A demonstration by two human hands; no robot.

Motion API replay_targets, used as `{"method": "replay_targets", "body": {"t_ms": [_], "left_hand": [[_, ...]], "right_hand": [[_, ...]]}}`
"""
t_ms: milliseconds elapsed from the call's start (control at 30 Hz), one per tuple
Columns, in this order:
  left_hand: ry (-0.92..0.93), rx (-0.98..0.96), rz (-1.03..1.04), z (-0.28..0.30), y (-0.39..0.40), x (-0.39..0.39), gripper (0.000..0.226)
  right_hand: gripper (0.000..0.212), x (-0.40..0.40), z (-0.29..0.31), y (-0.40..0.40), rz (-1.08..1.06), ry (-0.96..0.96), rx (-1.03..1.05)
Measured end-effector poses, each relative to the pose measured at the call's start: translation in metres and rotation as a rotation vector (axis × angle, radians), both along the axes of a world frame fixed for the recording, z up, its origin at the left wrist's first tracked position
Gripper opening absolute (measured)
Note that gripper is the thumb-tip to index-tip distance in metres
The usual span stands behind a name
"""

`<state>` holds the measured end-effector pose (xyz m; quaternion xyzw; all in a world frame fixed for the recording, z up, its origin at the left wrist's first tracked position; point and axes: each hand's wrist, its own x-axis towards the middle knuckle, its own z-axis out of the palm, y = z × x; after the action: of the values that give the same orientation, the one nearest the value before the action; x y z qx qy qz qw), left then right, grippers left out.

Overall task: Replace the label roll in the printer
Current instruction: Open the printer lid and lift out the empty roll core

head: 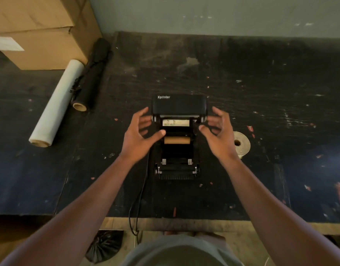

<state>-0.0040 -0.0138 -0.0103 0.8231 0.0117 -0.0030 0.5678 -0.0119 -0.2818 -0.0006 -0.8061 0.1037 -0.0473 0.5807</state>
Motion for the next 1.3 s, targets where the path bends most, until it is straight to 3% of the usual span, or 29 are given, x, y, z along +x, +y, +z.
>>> {"method": "replay_targets", "body": {"t_ms": [167,300,367,567,767,900,1167,1300], "left_hand": [[0.024,-0.039,0.033,0.006,-0.005,0.04,0.07],[0.034,-0.024,0.037,-0.004,-0.003,0.043,0.065],[0.076,0.063,0.028,-0.018,0.003,0.034,0.065],[0.12,0.494,-0.213,-0.058,0.0,0.02,0.061],[0.14,0.627,-0.277,-0.06,-0.002,0.041,0.041],[0.109,0.493,-0.289,-0.056,0.002,0.044,0.036],[0.311,-0.277,-0.09,-0.027,-0.009,0.009,0.029],[0.395,-0.388,-0.067,-0.035,-0.024,-0.029,0.031]], "right_hand": [[0.055,0.034,0.001,0.001,-0.005,-0.015,0.004],[0.048,0.038,-0.008,-0.007,0.026,-0.011,-0.012],[0.051,0.033,-0.02,-0.01,0.054,0.042,-0.063],[0.06,0.024,-0.064,-0.013,0.362,0.231,-0.517],[0.046,0.046,-0.071,-0.01,0.477,0.254,-0.573],[0.041,0.05,-0.067,-0.014,0.477,0.206,-0.517],[0.019,-0.001,-0.029,-0.028,0.334,0.245,0.208],[0.018,-0.049,-0.04,-0.031,0.223,0.322,0.355]]}}
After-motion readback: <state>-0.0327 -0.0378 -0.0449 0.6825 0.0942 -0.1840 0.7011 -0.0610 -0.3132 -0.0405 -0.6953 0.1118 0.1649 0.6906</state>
